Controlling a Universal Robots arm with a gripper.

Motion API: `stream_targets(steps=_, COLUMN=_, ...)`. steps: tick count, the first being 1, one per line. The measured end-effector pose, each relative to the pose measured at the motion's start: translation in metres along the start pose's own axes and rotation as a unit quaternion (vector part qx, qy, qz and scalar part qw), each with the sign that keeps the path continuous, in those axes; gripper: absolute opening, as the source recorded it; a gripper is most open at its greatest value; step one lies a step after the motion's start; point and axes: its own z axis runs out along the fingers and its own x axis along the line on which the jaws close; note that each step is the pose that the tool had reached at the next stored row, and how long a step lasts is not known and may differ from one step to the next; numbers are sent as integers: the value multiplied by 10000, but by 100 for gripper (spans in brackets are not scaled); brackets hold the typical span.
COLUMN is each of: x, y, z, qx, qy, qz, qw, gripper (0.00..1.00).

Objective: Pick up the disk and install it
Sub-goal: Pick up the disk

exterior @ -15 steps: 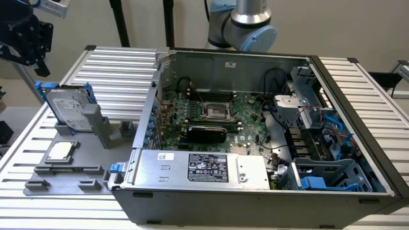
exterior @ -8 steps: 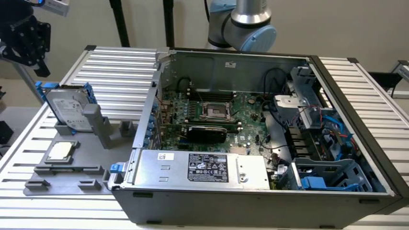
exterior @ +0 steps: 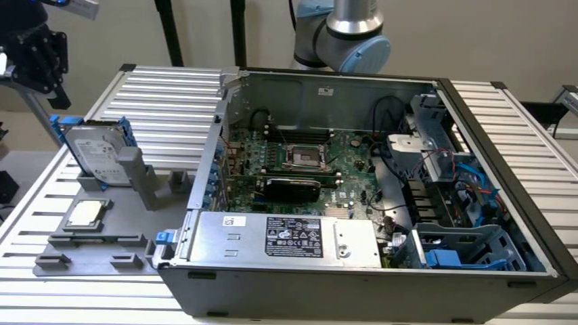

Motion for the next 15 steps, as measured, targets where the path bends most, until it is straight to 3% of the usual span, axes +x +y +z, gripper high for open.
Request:
stream_targets(steps=3, x=0, y=1, z=0, qx=0, qy=4, qz=-154, qw=9999, gripper=11)
stream_targets(steps=15, x=-15, y=12, z=0, qx=-1, qy=8, qz=-284, qw=9996, gripper=11)
